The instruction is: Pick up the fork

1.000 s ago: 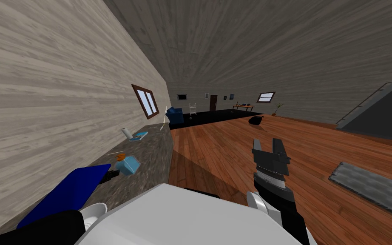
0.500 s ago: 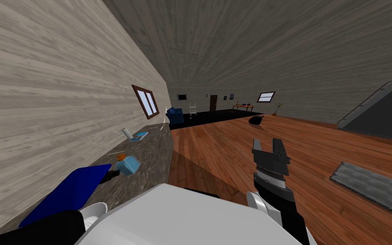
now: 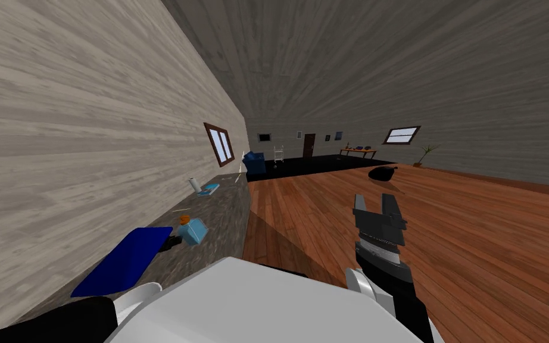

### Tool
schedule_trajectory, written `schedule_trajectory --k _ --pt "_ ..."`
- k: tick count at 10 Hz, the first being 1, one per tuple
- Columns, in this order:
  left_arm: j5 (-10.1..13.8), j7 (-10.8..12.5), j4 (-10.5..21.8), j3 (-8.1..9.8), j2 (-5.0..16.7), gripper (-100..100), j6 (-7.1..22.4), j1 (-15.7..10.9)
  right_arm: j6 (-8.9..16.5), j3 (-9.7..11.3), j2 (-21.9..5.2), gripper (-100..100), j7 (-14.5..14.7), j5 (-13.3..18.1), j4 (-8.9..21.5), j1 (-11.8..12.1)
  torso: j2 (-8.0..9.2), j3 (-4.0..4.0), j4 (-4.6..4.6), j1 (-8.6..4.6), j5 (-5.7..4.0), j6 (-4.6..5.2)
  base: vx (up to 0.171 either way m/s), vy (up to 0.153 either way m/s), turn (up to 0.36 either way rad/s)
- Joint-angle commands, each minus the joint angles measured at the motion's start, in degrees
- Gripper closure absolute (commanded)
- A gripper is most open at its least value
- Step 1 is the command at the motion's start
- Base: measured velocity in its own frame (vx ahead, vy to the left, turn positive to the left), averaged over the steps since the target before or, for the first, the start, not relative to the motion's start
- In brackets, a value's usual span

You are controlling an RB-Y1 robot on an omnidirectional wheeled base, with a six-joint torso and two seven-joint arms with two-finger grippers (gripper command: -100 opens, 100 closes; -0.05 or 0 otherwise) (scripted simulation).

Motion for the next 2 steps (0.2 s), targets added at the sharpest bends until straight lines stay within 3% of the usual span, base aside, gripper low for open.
schedule_trajectory --k 1,2 --pt "0.0 0.0 0.0 0.0 0.0 100 0.0 0.0 0.0 0.0 0.0 0 0.0 0.0 0.0 0.0 0.0 0.0 0.0 0.0 0.0 0.0 0.063 0.038 0.024" --pt "0.0 -0.2 0.0 -0.01 0.0 0 -0.2 0.1 0.0 0.0 0.0 0 0.0 0.0 0.0 0.0 0.23 0.12 0.04 -0.2 -0.05 0.06 0.012 0.008 -0.011"
